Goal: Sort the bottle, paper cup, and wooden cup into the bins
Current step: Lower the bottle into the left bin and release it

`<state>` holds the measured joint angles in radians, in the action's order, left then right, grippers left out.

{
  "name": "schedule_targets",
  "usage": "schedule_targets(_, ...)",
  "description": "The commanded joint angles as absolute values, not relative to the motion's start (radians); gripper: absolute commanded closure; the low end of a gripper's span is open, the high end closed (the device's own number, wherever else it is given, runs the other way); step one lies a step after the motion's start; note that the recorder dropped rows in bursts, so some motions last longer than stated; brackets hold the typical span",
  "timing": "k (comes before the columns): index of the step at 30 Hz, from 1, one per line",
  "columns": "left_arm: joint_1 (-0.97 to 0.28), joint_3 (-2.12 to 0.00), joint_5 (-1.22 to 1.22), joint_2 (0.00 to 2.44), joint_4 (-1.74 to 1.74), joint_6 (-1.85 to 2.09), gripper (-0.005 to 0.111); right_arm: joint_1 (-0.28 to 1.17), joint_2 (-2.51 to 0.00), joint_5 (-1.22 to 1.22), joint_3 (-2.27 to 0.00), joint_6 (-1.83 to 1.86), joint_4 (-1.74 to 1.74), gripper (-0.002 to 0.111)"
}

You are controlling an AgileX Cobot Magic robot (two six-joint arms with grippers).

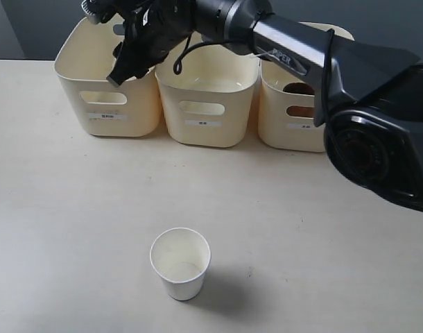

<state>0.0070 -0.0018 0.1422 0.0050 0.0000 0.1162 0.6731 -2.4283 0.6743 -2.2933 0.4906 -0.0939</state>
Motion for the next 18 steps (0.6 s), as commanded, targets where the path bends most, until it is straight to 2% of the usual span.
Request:
schedule_targets(1,0.007,0.000,0.135,0.000,0.000,0.115,0.107,0.656,-2.431,0.665,-2.299,0.501,-0.106,0.109)
schedule_targets(12,0.007,0.000,0.135,0.000,0.000,0.115,0.107,0.652,-2.435,0.656,-2.299,0.501,-0.117,0.108)
schedule_targets(14,0.007,0.000,0.135,0.000,0.000,0.115,0.107,0.652,-2.435,0.656,-2.299,0.501,-0.126,0.101)
schedule_targets(18,0.007,0.000,0.135,0.000,0.000,0.115,0.107,0.652,-2.435,0.658,-2.299,0.501,-0.144,0.080)
